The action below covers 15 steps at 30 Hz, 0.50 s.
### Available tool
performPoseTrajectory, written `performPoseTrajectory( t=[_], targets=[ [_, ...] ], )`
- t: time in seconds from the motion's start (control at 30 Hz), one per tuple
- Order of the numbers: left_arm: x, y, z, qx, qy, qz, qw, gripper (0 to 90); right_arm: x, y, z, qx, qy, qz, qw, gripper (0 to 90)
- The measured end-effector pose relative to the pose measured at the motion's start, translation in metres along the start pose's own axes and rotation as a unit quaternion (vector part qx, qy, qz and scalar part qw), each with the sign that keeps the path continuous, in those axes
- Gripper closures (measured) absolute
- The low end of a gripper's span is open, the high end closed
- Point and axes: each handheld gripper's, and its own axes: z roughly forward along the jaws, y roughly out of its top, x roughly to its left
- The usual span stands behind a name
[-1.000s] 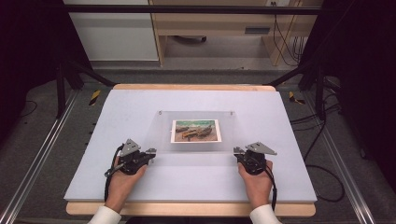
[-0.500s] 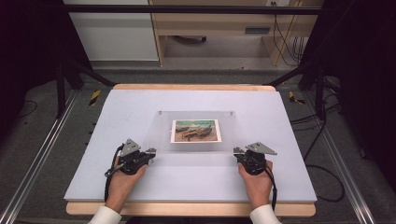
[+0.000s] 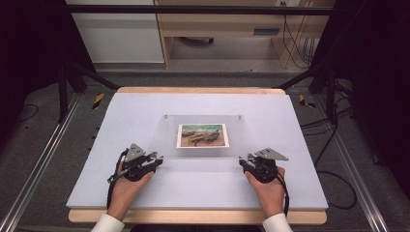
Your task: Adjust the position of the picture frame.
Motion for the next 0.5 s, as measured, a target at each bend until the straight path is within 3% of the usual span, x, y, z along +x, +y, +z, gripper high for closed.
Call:
performPoseTrajectory(
  t=[0.07, 0.17, 0.3, 0.4, 0.5],
  targets=[
    [-0.004, 0.0, -0.001, 0.006, -0.002, 0.002, 1.0, 51.6, 0.003, -0.002, -0.003, 0.03, -0.004, -0.024, 0.9993, 39.1],
    [-0.009, 0.001, -0.005, 0.004, -0.009, 0.002, 0.9999, 41.9, 0.005, -0.005, -0.01, 0.04, -0.014, -0.035, 0.9985, 28.3],
    [-0.015, 0.003, -0.01, 0.0, -0.013, 0.001, 0.9999, 28.4, 0.003, -0.006, -0.02, 0.032, -0.012, -0.037, 0.9987, 18.3],
    [-0.015, 0.008, -0.013, 0.009, -0.006, 0.006, 0.9999, 19.6, 0.0, -0.006, -0.027, 0.012, -0.012, -0.018, 0.9997, 11.3],
    [-0.01, 0.009, -0.015, 0.014, -0.02, 0.001, 0.9997, 18.3, -0.003, -0.003, -0.033, -0.009, -0.014, -0.013, 0.9998, 10.7]
  ],
)
